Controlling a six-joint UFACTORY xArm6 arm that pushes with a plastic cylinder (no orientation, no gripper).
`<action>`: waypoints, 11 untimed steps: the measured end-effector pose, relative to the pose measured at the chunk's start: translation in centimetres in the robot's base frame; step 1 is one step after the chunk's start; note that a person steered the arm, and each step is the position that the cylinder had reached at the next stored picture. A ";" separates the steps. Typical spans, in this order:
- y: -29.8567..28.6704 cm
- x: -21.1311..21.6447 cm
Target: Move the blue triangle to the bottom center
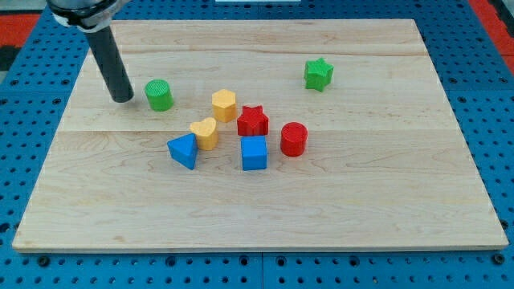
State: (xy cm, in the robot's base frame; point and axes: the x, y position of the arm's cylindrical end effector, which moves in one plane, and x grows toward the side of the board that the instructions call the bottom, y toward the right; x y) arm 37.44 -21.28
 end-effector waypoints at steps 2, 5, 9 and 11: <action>6.9 -0.1; 9.1 0.6; 13.5 15.9; 2.4 16.7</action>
